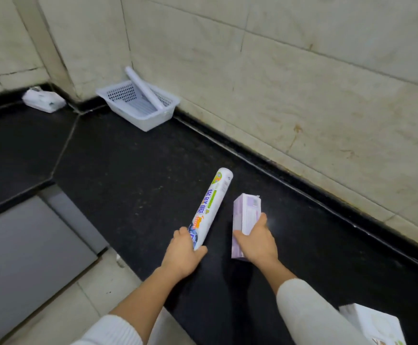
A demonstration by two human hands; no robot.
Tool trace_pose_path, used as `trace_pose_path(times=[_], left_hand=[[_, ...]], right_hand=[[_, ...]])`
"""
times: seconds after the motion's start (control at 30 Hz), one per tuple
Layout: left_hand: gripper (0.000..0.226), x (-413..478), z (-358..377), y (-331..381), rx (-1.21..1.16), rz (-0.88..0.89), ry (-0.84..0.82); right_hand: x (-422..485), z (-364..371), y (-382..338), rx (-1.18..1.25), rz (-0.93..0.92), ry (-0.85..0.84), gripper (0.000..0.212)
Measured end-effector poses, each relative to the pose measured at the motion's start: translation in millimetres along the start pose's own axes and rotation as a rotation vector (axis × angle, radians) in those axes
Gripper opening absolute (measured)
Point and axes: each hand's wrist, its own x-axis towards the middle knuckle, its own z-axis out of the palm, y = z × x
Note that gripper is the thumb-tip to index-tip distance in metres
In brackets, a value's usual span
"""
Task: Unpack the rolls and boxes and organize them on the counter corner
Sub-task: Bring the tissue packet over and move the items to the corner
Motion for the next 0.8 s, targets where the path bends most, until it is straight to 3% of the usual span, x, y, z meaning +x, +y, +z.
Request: trace_pose_path(times=[0.43,0.8], left_hand=[[0.047,115,-259,-208,-0.022,-0.134,0.138],[0.052,218,-350,-275,-0.086,-0.194,0.18]], right_hand=[[5,184,-302,0.011,-0.121,-0.103,0.079],[70,256,-436,-0.154,-0.223,-0.191,0.066]])
